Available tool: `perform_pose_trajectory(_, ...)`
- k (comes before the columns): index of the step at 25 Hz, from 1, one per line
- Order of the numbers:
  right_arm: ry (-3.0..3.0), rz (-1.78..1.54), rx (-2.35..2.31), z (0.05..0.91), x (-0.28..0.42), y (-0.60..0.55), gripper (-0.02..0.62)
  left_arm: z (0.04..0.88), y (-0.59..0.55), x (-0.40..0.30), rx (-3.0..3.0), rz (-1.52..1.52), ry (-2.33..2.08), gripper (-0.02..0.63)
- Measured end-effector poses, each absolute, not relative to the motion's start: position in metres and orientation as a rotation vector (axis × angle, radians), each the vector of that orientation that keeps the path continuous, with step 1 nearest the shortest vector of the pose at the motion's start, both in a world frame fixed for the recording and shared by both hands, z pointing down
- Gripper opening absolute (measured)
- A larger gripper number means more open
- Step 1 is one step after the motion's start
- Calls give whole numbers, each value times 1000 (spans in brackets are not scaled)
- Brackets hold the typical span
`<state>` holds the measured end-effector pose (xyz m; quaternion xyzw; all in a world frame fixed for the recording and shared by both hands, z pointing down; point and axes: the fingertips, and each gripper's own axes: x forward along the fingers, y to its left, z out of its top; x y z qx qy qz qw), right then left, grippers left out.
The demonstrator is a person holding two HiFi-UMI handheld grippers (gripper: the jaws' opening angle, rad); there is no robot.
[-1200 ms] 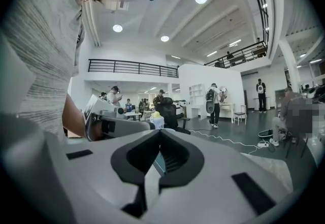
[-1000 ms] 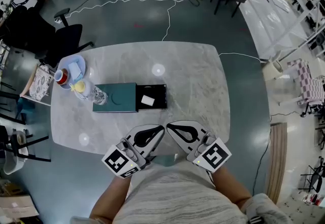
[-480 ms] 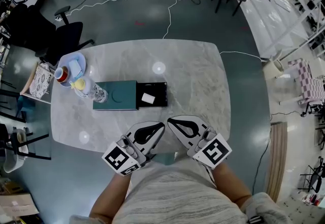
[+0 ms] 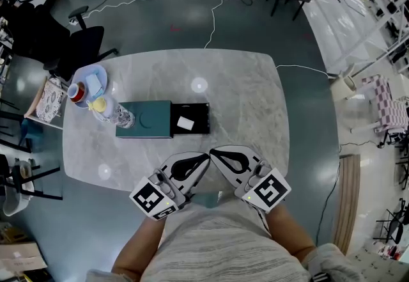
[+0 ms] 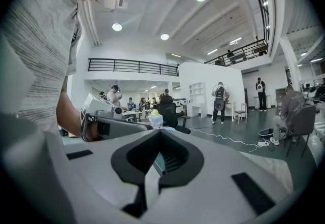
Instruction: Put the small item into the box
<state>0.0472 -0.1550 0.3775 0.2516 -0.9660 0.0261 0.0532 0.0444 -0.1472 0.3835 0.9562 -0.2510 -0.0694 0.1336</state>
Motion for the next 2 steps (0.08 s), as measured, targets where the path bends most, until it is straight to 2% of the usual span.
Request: perform_pose_trajectory(2,-2926,85,763,378,49,-155,17,383,-147,46,2773,-195,-720,21)
